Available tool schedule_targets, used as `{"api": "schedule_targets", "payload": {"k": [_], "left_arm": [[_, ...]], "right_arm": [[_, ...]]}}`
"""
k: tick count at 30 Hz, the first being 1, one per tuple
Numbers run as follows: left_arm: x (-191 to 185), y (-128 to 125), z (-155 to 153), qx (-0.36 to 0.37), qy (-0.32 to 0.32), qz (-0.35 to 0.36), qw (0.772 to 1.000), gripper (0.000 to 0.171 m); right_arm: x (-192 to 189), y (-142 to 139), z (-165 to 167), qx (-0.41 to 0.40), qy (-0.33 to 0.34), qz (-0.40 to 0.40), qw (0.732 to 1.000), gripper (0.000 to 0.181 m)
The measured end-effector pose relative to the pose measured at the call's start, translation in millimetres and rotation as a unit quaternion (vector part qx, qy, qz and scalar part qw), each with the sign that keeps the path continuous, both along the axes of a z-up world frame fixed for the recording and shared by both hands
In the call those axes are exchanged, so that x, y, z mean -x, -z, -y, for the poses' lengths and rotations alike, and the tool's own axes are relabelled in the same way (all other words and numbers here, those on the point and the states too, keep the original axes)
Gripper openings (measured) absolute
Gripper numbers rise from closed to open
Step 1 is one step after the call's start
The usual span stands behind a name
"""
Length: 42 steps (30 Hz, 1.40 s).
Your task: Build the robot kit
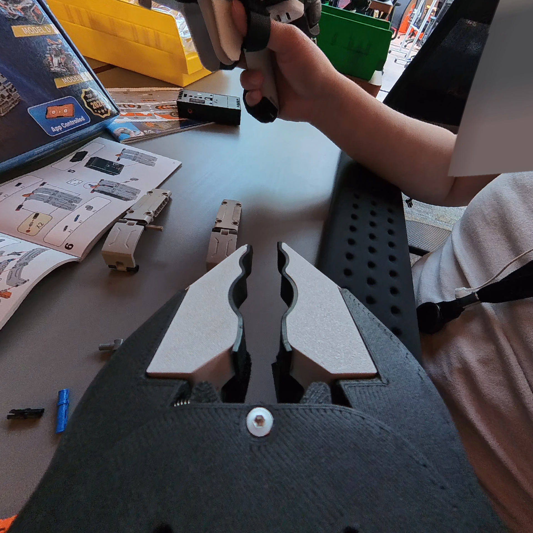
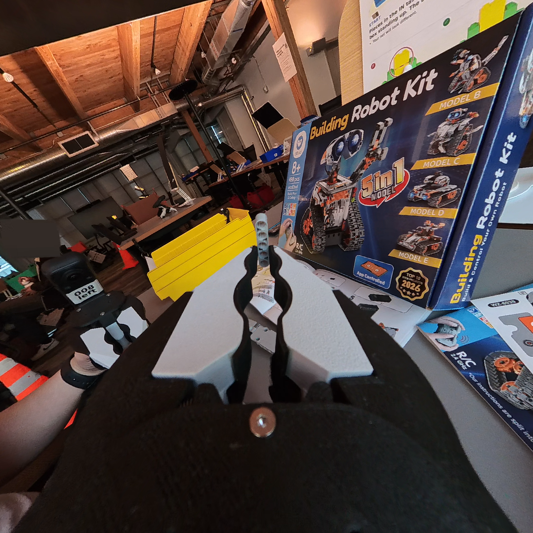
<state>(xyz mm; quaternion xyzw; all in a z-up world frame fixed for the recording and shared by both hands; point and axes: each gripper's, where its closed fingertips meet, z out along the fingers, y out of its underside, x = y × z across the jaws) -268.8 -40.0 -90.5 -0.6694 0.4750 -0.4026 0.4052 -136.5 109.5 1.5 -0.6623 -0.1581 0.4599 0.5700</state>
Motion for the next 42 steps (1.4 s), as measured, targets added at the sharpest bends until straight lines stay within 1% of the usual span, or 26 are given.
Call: {"api": "schedule_targets", "payload": {"k": [12,42], "left_arm": [[-1,3,2,-0.005,0.004,-0.011,1.0,0.015],[-3,13,1,-0.008,0.005,-0.039,0.999,0.014]], "right_arm": [[7,9,0,0.017,-0.016,0.012,1.0,0.007],[10,15,0,0.034,-0.025,0.019,0.999,0.007]]}}
